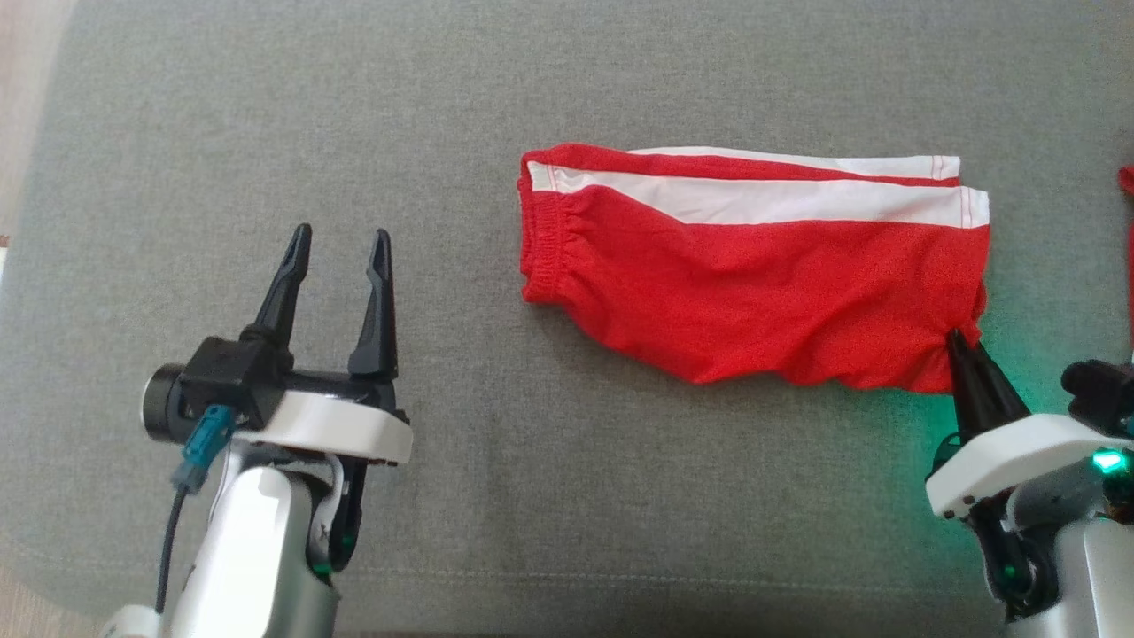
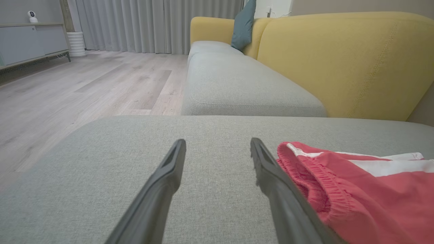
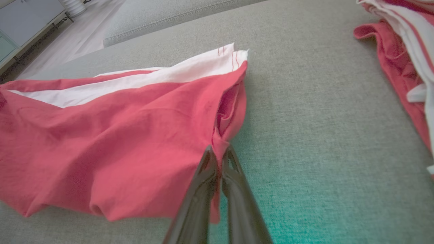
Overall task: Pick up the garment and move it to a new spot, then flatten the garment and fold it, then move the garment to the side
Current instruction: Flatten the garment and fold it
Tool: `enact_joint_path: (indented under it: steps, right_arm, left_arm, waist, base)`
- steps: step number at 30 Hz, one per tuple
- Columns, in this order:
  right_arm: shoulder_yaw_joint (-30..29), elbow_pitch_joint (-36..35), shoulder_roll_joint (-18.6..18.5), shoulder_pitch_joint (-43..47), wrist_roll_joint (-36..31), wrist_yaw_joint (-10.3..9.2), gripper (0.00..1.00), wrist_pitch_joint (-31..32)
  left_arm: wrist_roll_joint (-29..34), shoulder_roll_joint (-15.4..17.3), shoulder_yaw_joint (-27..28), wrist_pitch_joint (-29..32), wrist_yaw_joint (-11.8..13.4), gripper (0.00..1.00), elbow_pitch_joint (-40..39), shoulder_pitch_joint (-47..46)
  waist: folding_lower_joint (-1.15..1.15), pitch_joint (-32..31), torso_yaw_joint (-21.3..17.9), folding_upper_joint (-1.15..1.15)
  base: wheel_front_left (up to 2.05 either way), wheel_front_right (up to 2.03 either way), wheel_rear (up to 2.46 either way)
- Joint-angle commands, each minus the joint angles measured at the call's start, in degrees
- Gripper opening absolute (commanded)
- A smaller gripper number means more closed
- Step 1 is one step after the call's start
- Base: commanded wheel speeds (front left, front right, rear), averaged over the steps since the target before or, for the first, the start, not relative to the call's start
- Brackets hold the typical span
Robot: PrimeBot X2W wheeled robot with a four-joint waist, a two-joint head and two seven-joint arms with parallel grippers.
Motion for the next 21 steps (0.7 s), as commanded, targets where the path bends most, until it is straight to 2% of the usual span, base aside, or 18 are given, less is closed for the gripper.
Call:
enact_joint_path:
  steps: [1, 5, 12, 17, 21]
  right_arm:
    - [0.91, -1.62, -0.15, -1.32, 0.13, 0.2, 0.0, -0.47]
    - [2.83, -2.61, -0.88, -4.04, -0.72, 0.2, 0.0, 0.03]
    - [14.36, -6.12, -0.81, -11.66, -1.06, 0.2, 0.0, 2.68]
    - [23.27, -3.01, 0.53, -16.87, 3.11, 0.2, 0.0, 2.19]
    - [29.09, 2.05, 1.01, -19.1, 7.1, 0.2, 0.0, 0.26]
  left_arm:
    - [0.19, 0.91, 1.49, -0.29, -0.26, 1.0, -1.56, -0.44]
    - [0.2, 0.81, 0.57, -0.29, -0.39, 1.0, -1.04, -0.23]
    - [-0.28, 0.65, -0.8, -0.29, -0.36, 1.0, -0.49, 0.31]
    - [-0.67, 0.55, -1.52, -0.29, 0.1, 1.0, -0.86, -0.08]
    - [-1.28, 0.49, -1.84, -0.29, 0.42, 1.0, -0.96, -0.28]
  waist:
    - [0.0, -0.46, 0.24, 0.0]
    - [0.0, -1.66, 1.14, 0.0]
    - [0.0, -3.44, 3.75, 0.0]
    - [0.0, -2.63, 6.06, 0.0]
    - [0.0, -1.51, 7.75, 0.0]
  base:
    - [0.0, 0.0, 0.0]
    - [0.0, 0.0, 0.0]
    - [0.0, 0.0, 0.0]
    - [0.0, 0.0, 0.0]
    - [0.0, 0.0, 0.0]
